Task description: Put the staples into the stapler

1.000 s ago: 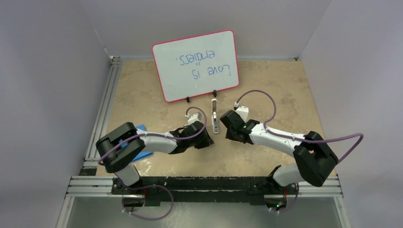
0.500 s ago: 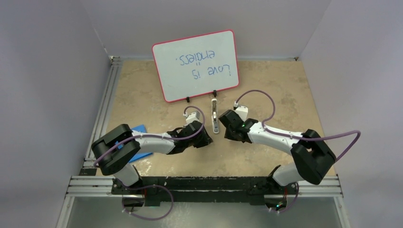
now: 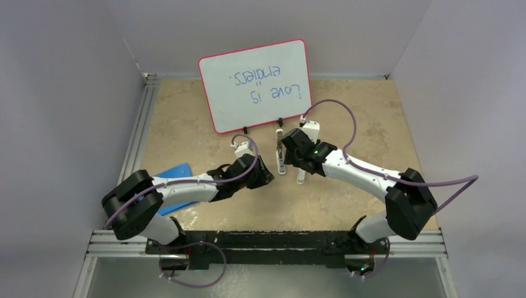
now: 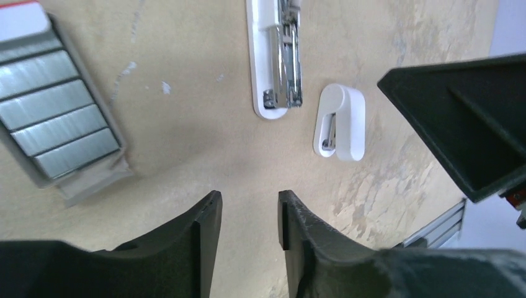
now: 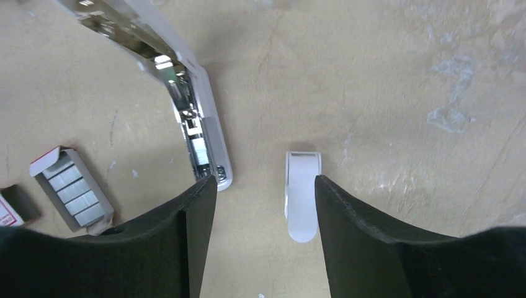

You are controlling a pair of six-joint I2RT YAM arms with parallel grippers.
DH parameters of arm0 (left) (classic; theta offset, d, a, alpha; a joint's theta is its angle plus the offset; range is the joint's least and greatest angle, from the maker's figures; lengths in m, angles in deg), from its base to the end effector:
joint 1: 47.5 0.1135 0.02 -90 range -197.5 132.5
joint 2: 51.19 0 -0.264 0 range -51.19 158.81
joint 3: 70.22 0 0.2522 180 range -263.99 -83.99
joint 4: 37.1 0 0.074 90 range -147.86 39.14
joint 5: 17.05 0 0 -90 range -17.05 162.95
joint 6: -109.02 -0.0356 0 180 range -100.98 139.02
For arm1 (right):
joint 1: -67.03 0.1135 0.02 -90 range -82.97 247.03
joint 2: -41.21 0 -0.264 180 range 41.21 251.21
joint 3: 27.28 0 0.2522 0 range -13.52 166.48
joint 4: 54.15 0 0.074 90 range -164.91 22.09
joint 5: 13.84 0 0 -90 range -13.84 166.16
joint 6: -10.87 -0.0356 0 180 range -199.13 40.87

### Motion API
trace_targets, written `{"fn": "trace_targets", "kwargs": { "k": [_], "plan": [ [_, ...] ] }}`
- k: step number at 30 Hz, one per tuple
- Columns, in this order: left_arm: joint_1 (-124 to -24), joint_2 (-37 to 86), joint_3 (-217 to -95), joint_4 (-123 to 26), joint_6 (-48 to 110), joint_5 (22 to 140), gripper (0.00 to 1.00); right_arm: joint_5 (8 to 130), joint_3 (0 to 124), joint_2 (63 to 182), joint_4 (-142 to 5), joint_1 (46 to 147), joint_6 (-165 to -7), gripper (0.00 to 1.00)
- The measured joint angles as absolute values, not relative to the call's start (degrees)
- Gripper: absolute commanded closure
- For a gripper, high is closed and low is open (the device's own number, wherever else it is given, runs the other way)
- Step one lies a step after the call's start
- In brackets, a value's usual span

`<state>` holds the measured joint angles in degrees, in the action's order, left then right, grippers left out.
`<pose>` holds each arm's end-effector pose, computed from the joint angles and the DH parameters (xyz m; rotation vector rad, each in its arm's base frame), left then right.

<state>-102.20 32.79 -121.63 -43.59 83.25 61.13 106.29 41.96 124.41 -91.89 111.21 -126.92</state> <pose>0.1732 -0.2319 0.1717 -0.3156 2.3688 -0.8537 0.2265 0.1952 0.2326 0.2887 2.3033 0.1449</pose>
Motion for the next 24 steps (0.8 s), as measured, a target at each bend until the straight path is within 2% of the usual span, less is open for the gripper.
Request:
{"fn": "trace_targets", "kwargs": {
  "k": [4,6,11,15,24],
  "plan": [
    [-98.5,30.5,-121.0,-44.5,82.8,63.0,0.43,105.1,43.4,123.2,-88.9,111.2,-120.7,0.31],
    [-96.2,29.6,-120.8,-44.6,82.4,64.7,0.38,103.7,44.5,122.4,-86.3,111.1,-117.3,0.24],
    [-93.7,27.9,-120.8,-44.8,80.9,66.9,0.31,102.6,51.8,124.6,-82.3,111.1,-111.4,0.15],
    [-93.2,27.6,-120.8,-45.1,80.6,69.4,0.31,102.6,57.5,129.5,-79.2,110.6,-108.1,0.15],
    [-92.5,27.6,-120.6,-45.9,80.5,71.9,0.32,102.3,61.2,139.2,-79.2,108.0,-105.8,0.26]
  ]
}}
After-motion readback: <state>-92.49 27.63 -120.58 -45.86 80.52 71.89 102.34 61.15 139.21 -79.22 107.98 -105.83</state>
